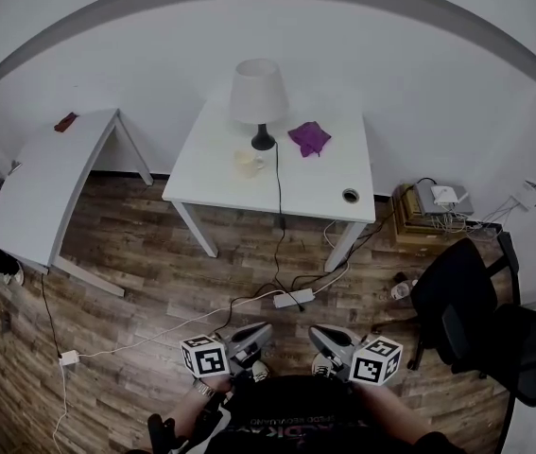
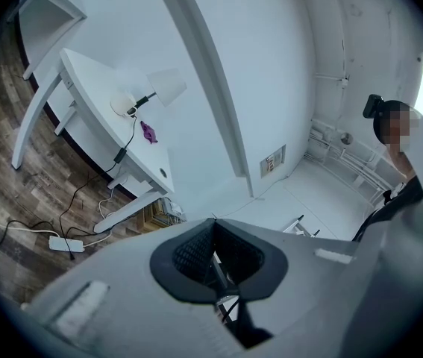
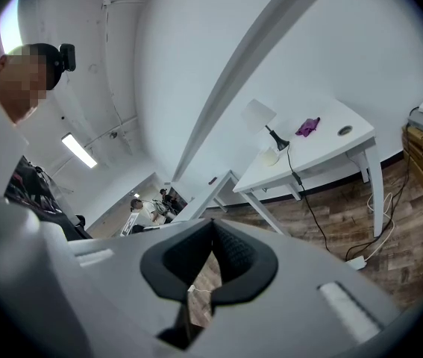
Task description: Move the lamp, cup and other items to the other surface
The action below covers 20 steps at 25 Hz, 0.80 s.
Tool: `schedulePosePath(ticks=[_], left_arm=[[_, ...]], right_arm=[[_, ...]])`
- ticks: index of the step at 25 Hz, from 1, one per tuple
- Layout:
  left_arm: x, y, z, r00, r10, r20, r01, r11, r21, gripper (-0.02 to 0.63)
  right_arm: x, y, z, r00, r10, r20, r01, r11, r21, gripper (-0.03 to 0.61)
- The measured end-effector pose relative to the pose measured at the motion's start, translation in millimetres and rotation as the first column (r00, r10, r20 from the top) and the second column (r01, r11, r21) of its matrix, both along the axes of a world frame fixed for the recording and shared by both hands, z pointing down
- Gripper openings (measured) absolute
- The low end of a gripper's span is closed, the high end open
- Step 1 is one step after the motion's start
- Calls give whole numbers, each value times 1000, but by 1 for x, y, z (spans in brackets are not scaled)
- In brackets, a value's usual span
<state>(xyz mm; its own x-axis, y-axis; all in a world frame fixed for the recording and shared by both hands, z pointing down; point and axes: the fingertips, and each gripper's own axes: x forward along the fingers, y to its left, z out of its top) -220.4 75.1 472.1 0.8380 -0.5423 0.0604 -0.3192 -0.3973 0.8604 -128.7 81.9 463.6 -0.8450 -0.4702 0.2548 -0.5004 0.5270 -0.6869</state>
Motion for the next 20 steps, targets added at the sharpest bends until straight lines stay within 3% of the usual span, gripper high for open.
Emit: schedulePosePath(ticks=[20], left_arm=[[-95, 7, 8, 999, -54, -7, 54, 999, -3, -3]], right_arm=[[-90, -6, 3, 1000, -19, 21, 19, 1000, 3, 14]])
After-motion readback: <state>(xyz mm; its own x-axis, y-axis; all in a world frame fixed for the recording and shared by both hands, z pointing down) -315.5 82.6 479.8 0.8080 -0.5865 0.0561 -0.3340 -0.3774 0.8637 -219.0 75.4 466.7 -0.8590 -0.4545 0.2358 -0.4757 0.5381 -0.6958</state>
